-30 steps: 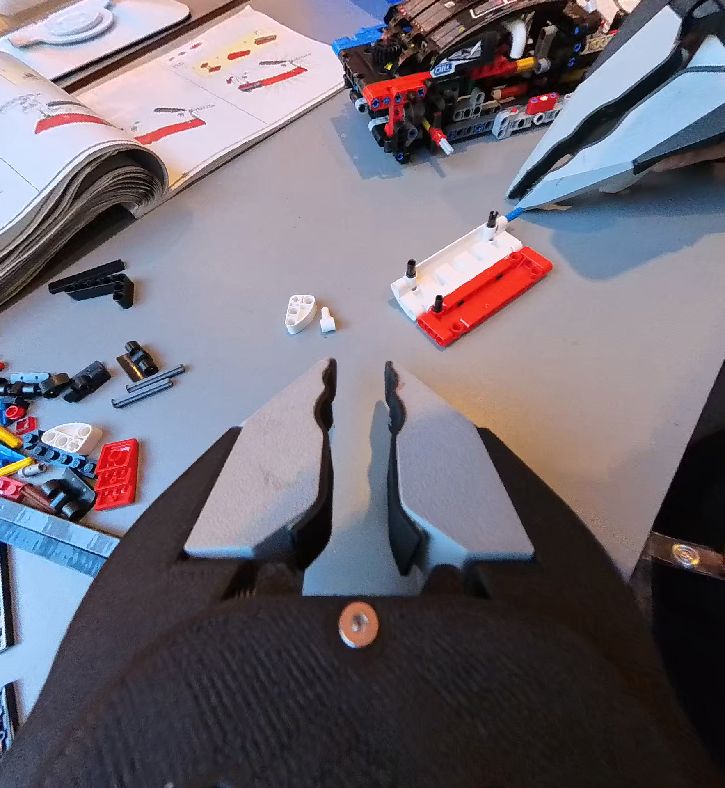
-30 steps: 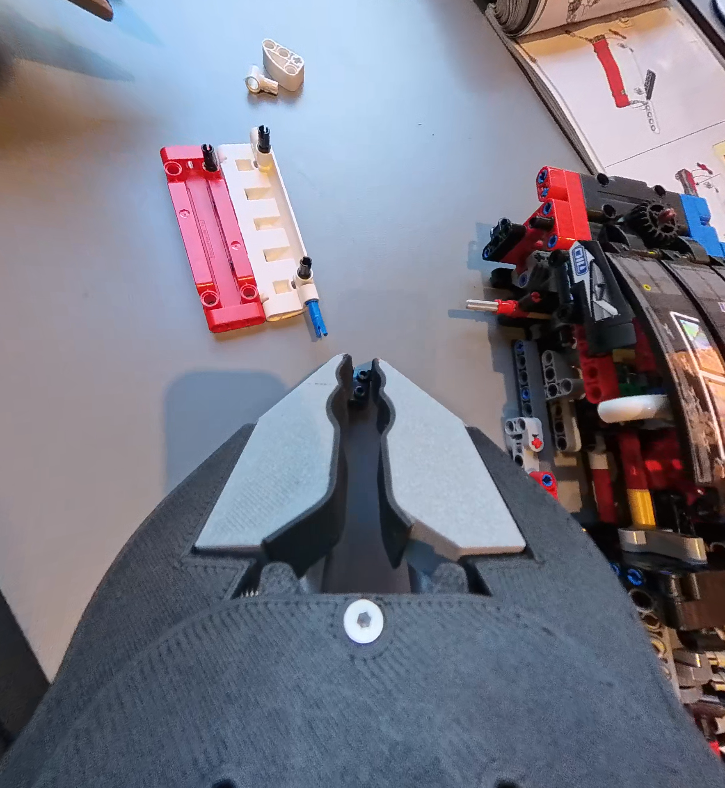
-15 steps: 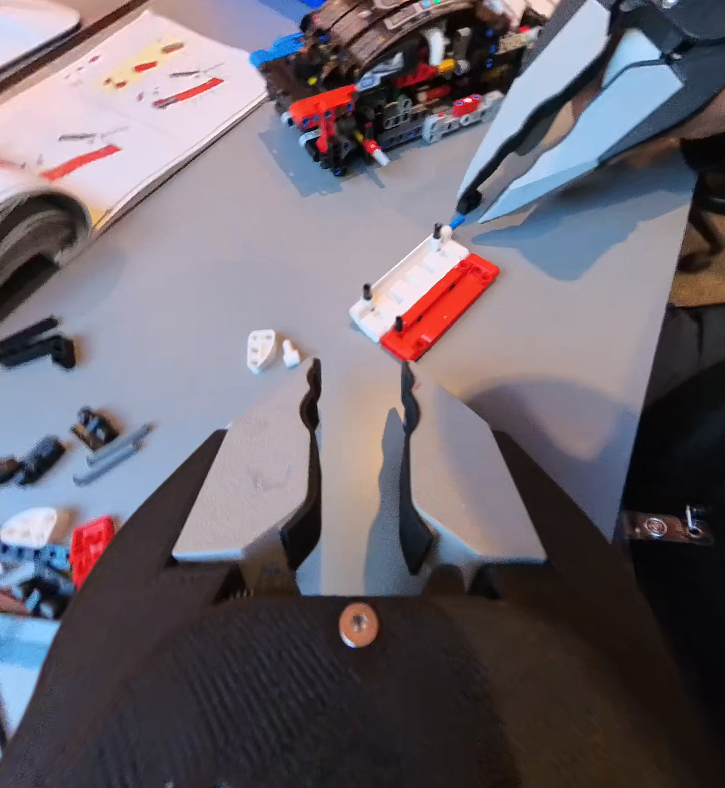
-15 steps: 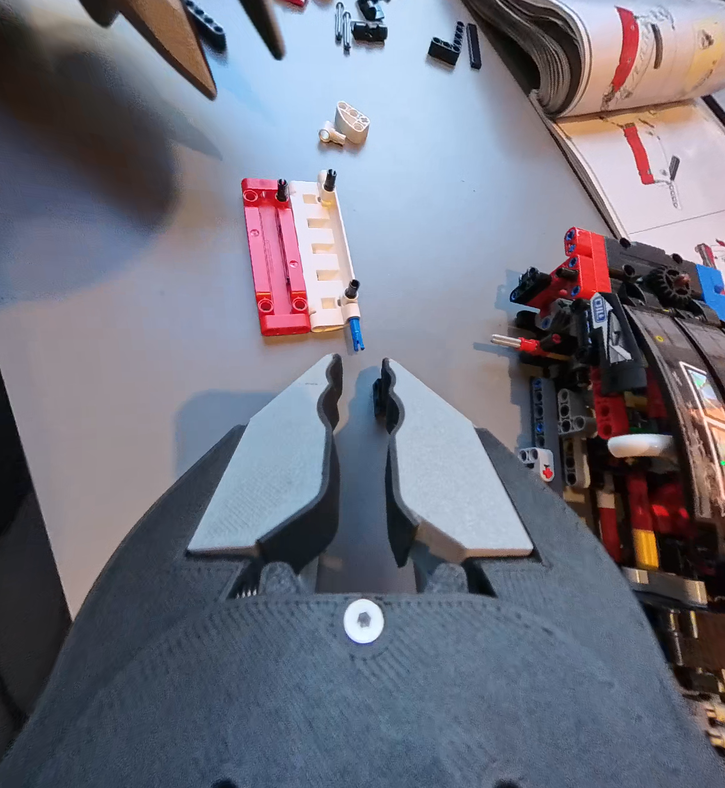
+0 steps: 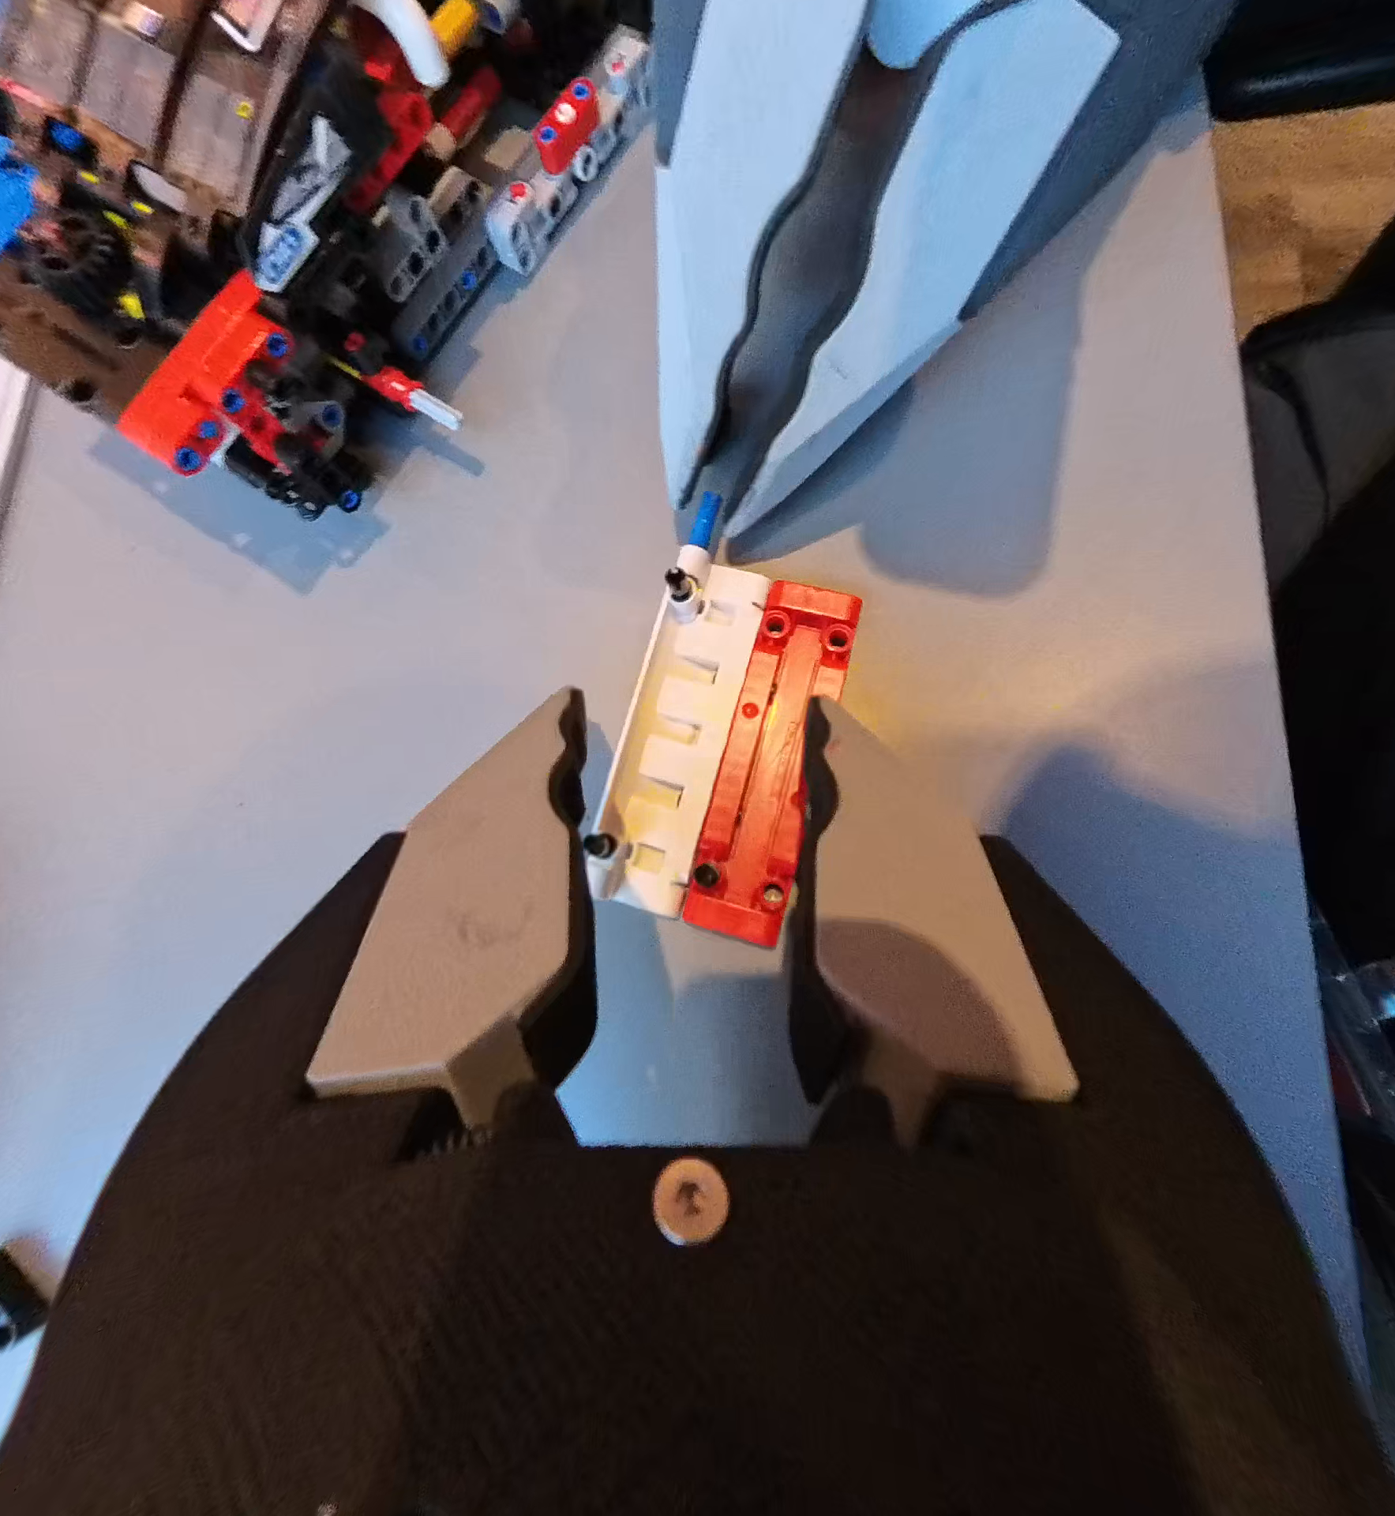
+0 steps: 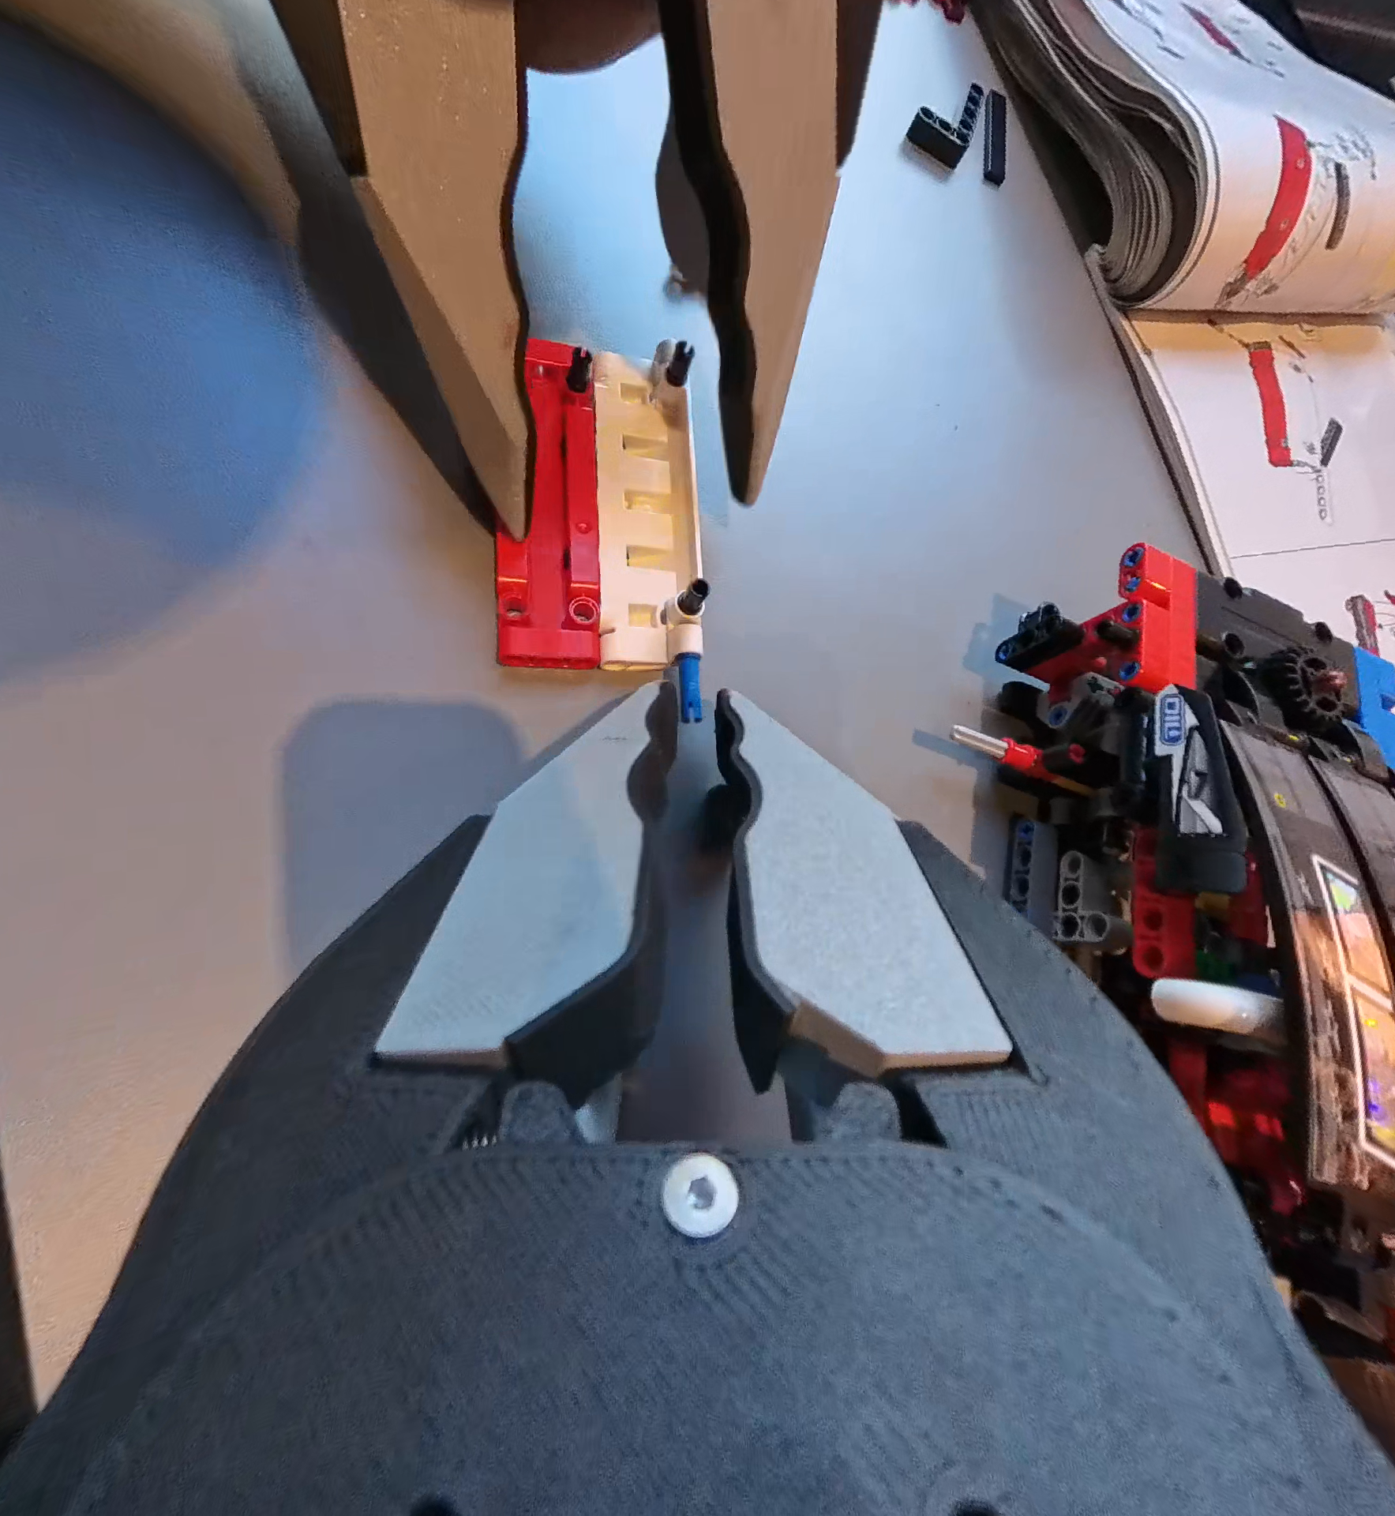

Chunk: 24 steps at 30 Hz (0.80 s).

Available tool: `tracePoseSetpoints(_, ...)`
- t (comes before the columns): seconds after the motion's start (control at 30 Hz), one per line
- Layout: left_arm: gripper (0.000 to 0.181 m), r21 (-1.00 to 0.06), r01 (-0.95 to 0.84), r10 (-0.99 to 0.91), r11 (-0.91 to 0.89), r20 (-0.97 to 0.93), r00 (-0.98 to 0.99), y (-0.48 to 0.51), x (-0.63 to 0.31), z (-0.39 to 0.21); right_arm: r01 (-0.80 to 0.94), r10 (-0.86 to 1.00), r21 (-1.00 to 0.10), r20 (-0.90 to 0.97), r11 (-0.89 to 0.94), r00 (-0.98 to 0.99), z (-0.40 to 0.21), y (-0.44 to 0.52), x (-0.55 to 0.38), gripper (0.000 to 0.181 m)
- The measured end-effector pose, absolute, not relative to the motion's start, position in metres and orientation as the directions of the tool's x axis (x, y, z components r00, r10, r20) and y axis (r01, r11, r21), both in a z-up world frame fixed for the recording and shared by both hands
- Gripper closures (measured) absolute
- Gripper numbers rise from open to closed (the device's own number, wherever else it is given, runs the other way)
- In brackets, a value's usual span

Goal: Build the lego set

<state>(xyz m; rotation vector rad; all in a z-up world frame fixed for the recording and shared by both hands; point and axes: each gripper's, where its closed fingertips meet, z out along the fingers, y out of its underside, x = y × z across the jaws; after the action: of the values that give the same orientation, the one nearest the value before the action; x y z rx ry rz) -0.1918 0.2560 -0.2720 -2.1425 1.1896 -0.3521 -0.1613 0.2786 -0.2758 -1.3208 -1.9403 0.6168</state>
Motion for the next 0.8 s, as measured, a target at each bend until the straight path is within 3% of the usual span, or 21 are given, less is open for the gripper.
tracePoseSetpoints(0.27,0.136,-0.673,-0.628,-0.857,-0.390,0.016,0.515,0.250,-0.185,-0.276,0.593,0.912,-0.694,0.303,0.409,-0.275,-0.278,0.276,-0.167,0.177)
tracePoseSetpoints(0.37,0.149,-0.668,-0.633,-0.855,-0.391,0.010,0.518,0.249,-0.189,-0.277,0.583,0.903,-0.689,0.308,0.429,-0.301,-0.277,0.271,-0.170,0.177)
tracePoseSetpoints(0.6,0.149,-0.655,-0.652,-0.847,-0.383,-0.033,0.531,0.236,-0.206,-0.279,0.577,0.880,-0.667,0.319,0.472,-0.351,-0.276,0.258,-0.184,0.180)
tracePoseSetpoints(0.8,0.150,-0.698,-0.557,-0.809,-0.450,0.055,0.585,0.230,-0.216,-0.273,0.548,0.877,-0.689,0.315,0.474,-0.362,-0.270,0.248,-0.197,0.181)
